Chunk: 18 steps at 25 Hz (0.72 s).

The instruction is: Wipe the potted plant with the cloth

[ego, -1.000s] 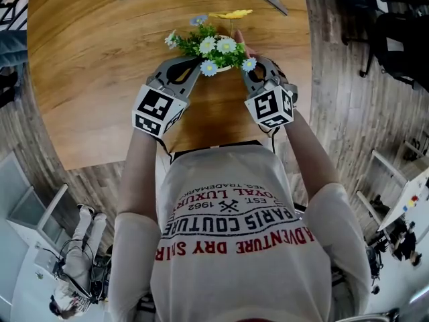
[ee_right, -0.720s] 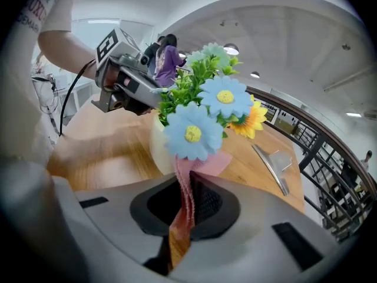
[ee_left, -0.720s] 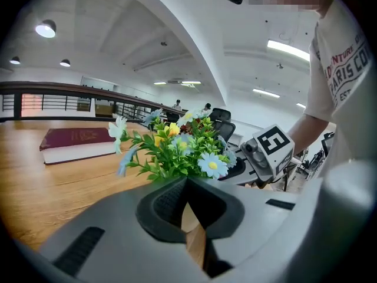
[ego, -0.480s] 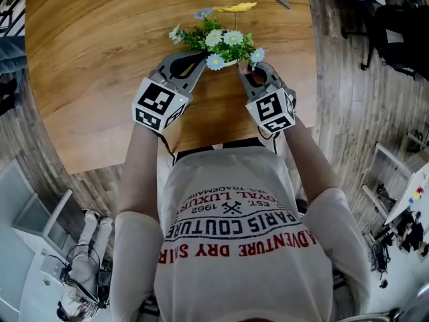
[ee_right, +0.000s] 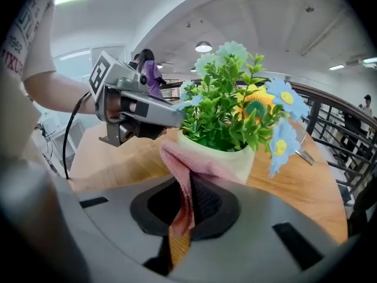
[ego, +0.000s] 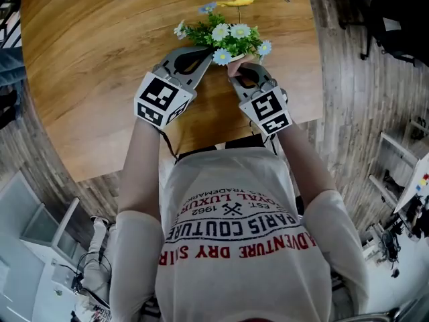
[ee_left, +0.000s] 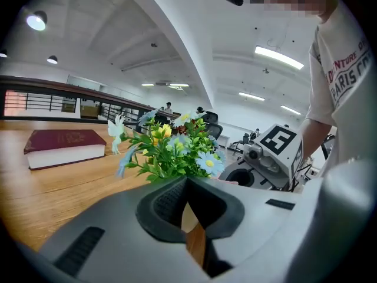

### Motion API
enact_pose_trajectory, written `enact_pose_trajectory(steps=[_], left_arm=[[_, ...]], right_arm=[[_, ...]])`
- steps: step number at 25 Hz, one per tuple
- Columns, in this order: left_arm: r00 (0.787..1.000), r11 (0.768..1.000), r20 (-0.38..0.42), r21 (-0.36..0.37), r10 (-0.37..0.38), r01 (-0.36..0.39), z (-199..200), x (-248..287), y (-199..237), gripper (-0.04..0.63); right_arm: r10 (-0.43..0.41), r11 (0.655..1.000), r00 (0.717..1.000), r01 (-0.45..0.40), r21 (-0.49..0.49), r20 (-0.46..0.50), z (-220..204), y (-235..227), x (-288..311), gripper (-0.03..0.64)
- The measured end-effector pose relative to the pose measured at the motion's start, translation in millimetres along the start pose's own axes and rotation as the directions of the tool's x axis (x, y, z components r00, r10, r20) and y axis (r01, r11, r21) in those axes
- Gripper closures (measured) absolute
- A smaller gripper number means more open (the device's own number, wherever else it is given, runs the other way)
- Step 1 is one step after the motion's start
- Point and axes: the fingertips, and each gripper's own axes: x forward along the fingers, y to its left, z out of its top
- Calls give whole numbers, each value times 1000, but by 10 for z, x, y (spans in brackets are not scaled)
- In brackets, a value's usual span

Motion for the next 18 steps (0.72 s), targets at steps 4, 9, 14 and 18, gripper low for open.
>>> enact_pose_trajectory(steps=[4, 9, 14, 18], left_arm=[[1000, 1000, 19, -3, -25, 25, -11, 5, 8, 580], [999, 999, 21, 6, -46, 46, -16, -3, -3, 580], [998, 998, 22, -4, -57, 57, -26, 1, 12, 580], [999, 999, 23, -16, -46, 47, -31, 3, 13, 580]], right_arm=[[17, 997, 1000, -18, 72, 14, 31, 92, 82, 581], [30, 992, 998, -36, 122, 49, 135, 229, 188, 581], [49, 987, 996, -60, 152, 75, 273, 356, 264, 581], [44, 983, 994, -61, 175, 98, 323, 374, 206, 581]])
